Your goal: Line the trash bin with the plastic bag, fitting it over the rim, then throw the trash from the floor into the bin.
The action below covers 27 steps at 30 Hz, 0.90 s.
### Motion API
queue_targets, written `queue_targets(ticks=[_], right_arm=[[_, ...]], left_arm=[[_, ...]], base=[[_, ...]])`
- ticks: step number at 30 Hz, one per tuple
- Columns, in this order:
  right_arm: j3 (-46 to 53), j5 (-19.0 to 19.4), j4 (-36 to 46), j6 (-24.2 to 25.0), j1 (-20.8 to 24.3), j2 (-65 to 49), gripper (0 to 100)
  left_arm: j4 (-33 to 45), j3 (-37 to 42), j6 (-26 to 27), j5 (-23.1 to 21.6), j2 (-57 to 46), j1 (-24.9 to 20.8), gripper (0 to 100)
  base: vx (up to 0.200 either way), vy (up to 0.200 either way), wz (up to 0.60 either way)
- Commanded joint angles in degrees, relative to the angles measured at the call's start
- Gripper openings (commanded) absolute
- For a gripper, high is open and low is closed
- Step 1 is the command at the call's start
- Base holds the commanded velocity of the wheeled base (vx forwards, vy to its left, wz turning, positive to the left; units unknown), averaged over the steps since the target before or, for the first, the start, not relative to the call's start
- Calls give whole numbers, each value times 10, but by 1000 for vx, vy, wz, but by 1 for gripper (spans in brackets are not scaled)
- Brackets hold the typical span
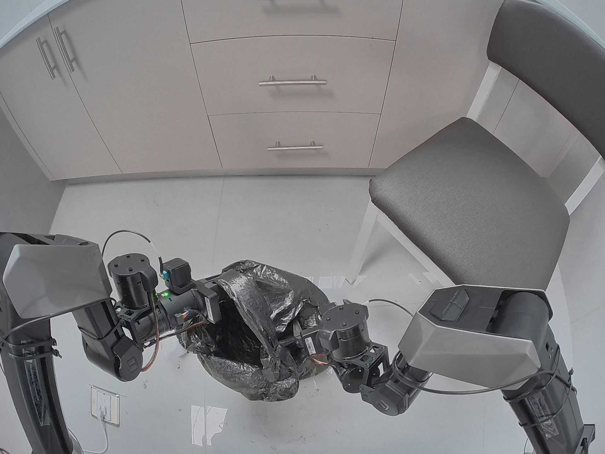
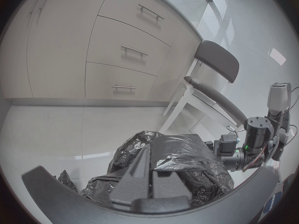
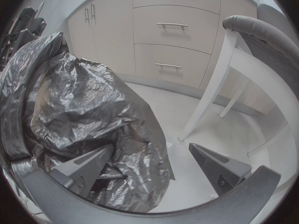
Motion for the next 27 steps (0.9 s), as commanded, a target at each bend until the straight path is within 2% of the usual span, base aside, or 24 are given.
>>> queue_targets(ticks=[1,13,27], right_arm=[[-7,0,2,0,10,19,100],[-89,0,61,0,10,63,100],[-95,-3,73,-12,12,74,100]], left_arm=[[0,1,0,1,-1,0,0],[0,2,0,0,0,0,0],[0,0,0,0,5,1,0]], base=[[0,0,0],[0,0,0],[0,0,0]])
